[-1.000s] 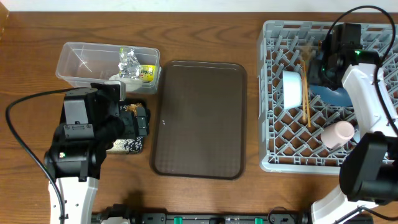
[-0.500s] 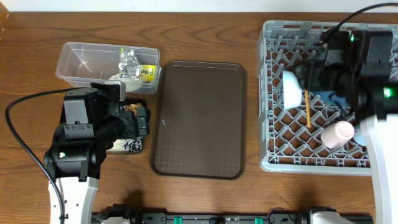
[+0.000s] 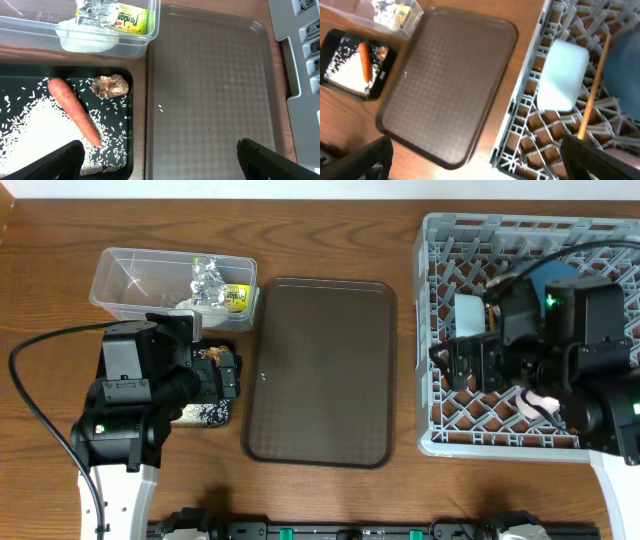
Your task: Sort waste into correct bins and load items into the dishwasher rack
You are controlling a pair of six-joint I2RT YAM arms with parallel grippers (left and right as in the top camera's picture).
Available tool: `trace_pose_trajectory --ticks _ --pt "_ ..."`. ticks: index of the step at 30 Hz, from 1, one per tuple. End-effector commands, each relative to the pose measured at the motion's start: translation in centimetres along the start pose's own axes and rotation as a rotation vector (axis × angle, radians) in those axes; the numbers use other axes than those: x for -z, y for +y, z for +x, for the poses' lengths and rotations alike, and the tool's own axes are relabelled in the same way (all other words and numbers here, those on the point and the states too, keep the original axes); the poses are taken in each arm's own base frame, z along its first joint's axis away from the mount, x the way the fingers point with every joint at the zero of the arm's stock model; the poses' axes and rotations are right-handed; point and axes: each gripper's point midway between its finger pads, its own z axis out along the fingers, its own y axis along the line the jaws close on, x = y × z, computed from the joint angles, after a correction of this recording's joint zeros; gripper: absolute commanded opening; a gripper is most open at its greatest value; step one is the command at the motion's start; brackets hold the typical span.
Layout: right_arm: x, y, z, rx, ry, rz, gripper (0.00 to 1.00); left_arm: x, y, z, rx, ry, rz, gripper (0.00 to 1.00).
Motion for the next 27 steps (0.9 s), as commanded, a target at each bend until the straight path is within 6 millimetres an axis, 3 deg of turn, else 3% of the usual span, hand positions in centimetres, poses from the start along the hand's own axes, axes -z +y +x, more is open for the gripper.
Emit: trace_pose_trajectory --ticks 1,9,15,19,27 --pt "0.8 -0.5 0.1 0.018 -0.018 0.042 0.99 0.3 0.1 -0.5 -0.013 -0.014 -0.011 0.98" --pt "4.6 -2.4 -0.6 0.075 -0.163 0.206 0.99 0.3 0.1 -0.5 -0.013 -0.014 -0.011 0.98" --pt "7.0 -2.6 -1.5 0.196 -0.353 0.254 0.99 0.3 0.1 -0.5 -0.013 -0.014 -0.011 0.98" --pt "6.0 -2.6 -0.6 0.213 -0.474 0.237 0.99 0.3 0.1 -0.5 -0.013 -0.014 -0.011 0.98" --pt "1.1 -4.1 3.6 0.210 -0.622 0.230 0.99 0.3 0.1 -0.5 -0.013 -0.014 -0.011 0.98"
